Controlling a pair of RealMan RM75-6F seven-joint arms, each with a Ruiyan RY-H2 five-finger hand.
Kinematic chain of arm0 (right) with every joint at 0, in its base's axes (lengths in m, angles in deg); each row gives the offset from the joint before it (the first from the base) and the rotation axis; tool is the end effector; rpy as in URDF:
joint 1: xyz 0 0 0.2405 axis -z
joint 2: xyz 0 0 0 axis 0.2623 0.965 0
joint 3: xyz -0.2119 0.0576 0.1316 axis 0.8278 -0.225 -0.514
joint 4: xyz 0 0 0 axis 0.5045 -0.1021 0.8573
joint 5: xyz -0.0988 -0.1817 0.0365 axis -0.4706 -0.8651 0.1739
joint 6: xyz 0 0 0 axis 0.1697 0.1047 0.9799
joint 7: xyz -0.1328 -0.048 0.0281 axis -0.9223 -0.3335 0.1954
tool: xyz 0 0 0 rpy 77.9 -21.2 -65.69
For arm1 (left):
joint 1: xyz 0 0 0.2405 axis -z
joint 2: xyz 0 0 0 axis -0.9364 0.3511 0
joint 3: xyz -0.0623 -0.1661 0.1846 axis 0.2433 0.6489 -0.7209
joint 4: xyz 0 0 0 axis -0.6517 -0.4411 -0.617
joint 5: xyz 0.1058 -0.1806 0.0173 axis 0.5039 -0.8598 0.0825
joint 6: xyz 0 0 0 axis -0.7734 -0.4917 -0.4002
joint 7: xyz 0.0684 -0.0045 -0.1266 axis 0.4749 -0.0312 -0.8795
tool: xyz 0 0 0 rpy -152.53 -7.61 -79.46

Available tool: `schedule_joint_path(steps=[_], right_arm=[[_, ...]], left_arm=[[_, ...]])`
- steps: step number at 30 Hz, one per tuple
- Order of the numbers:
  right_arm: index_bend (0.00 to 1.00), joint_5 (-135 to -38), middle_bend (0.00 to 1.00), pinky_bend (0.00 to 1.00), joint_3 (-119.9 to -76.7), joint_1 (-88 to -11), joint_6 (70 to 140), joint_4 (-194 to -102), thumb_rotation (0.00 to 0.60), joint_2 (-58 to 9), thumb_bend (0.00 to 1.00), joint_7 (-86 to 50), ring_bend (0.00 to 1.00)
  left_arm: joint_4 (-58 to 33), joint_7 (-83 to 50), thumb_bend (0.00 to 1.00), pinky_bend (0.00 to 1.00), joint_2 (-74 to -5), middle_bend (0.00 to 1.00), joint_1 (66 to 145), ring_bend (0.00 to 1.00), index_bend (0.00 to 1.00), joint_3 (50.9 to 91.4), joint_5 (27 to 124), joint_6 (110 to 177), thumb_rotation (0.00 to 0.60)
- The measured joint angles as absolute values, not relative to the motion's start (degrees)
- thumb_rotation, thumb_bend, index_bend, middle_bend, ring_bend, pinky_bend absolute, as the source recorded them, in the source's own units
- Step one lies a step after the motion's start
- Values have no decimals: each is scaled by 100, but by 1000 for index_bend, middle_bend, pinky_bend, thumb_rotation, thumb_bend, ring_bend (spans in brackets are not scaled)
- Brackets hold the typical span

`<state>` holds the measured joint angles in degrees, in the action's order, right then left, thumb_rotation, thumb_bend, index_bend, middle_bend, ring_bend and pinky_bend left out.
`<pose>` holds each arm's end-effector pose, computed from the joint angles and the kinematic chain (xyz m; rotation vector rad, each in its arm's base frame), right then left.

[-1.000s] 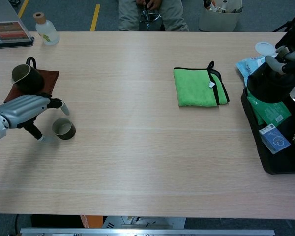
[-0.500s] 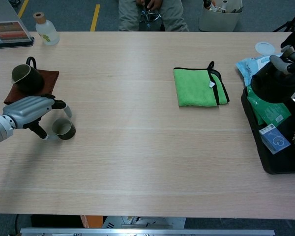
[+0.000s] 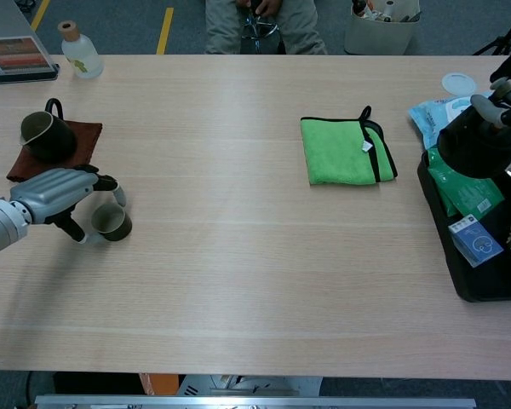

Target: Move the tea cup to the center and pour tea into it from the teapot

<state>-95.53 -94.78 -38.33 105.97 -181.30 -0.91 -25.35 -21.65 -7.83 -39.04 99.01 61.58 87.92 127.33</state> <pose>-0.2249 -0.2644 0.1269 1.5951 -1.1099 0.9348 -0.2688 0.2633 -0.0170 -1.9631 -1.1679 -0.6012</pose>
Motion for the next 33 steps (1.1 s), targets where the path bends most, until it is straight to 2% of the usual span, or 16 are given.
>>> schedule_joint_path(steps=[16, 23, 33], right_arm=[[977, -9585, 953, 232, -9502, -3788, 10644, -18184, 529, -46, 395, -2492, 908], [977, -9609, 954, 232, -9501, -3780, 10634, -18195, 529, -27, 393, -2469, 909], [977, -9662, 954, 232, -9509, -3796, 10608, -18234, 531, -22, 392, -2452, 909]], left_arm=[[-2004, -979, 235, 70, -4034, 303, 9887, 213, 448, 6173, 8794, 12773, 600], [-2150, -1095, 246, 70, -3944, 314, 9933, 215, 459, 6262, 8851, 12832, 600], [-2560, -1003, 246, 70, -3809, 314, 10315, 215, 463, 6520, 8770, 12568, 600]])
